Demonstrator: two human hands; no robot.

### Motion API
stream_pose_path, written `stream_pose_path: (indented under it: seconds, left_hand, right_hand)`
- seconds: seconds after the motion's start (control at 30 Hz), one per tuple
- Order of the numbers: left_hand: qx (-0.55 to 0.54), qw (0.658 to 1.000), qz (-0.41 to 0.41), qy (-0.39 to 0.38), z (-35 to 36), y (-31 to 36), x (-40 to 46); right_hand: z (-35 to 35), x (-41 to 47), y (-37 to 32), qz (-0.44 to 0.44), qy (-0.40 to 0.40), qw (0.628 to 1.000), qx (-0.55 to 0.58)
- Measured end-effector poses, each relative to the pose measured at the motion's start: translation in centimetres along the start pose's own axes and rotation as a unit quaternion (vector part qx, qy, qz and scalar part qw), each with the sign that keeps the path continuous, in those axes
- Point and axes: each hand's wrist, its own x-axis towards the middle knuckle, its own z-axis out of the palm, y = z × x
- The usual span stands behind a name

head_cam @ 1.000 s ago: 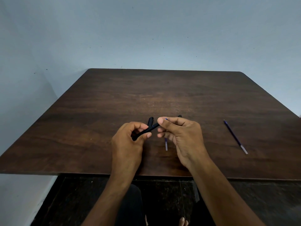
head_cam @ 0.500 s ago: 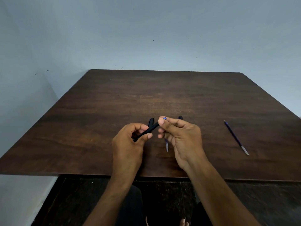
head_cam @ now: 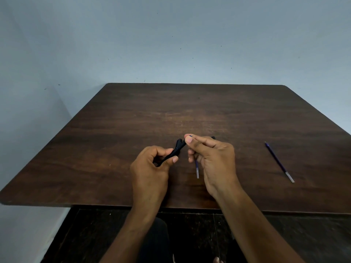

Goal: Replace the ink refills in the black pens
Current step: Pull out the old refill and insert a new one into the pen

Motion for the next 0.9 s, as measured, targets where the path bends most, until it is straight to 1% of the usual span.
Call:
stream_pose_path:
  seconds: [0.1, 0.27, 0.33, 0.4, 0.47, 0.5, 0.53, 0.6, 0.67, 0.77, 0.83, 0.87, 0.9]
  left_hand:
    - [0.005, 1.0, 0.01, 0.003, 0.0, 0.0, 0.0]
    - [0.014, 1.0, 0.027, -0.002, 0.1, 0.0, 0.0]
    - [0.008, 1.0, 0.022, -0.002, 0.1, 0.1, 0.0]
    - [0.006, 1.0, 0.015, 0.008, 0.0, 0.2, -0.1]
    - [0.011, 1.0, -0.004, 0.022, 0.0, 0.3, 0.0]
    - [0.008, 0.999, -0.019, 0.026, 0.1, 0.3, 0.0]
    - [0.001, 0.999, -0.035, 0.029, 0.1, 0.3, 0.0]
    - [-0.015, 0.998, -0.056, 0.033, 0.1, 0.3, 0.1]
    - [-0.026, 0.997, -0.068, 0.039, 0.1, 0.2, 0.3]
    - [-0.046, 0.994, -0.086, 0.047, 0.1, -0.2, 0.5]
    - [-0.06, 0.993, -0.094, 0.046, 0.1, -0.4, 0.5]
    - [-0.064, 0.992, -0.095, 0.044, 0.0, -0.5, 0.5]
    - [-0.07, 0.992, -0.096, 0.041, 0.0, -0.5, 0.5]
  right_hand:
    - [0.3, -0.2, 0.2, -0.012, 0.021, 1.0, -0.018]
    - [0.3, -0.3, 0.2, -0.005, 0.038, 0.999, -0.033]
    - [0.2, 0.0, -0.2, 0.003, 0.024, 0.999, -0.045]
    - [0.0, 0.7, -0.7, 0.012, -0.013, 0.998, -0.057]
    - [-0.2, 1.7, -1.4, 0.007, -0.031, 0.994, -0.108]
    - [-0.1, 2.4, -1.7, -0.002, -0.026, 0.985, -0.168]
    - [0.0, 2.9, -2.1, -0.01, -0.018, 0.969, -0.247]
    - [0.7, 4.0, -2.6, -0.004, -0.025, 0.919, -0.394]
    - [1.6, 4.9, -2.3, 0.016, -0.041, 0.872, -0.488]
    - [3.4, 6.4, -1.3, 0.015, -0.076, 0.816, -0.573]
    - [4.8, 6.9, -1.1, 0.069, -0.094, 0.759, -0.641]
    - [5.3, 6.9, -0.9, 0.086, -0.095, 0.745, -0.655]
    - [5.8, 6.9, -0.8, 0.094, -0.091, 0.741, -0.658]
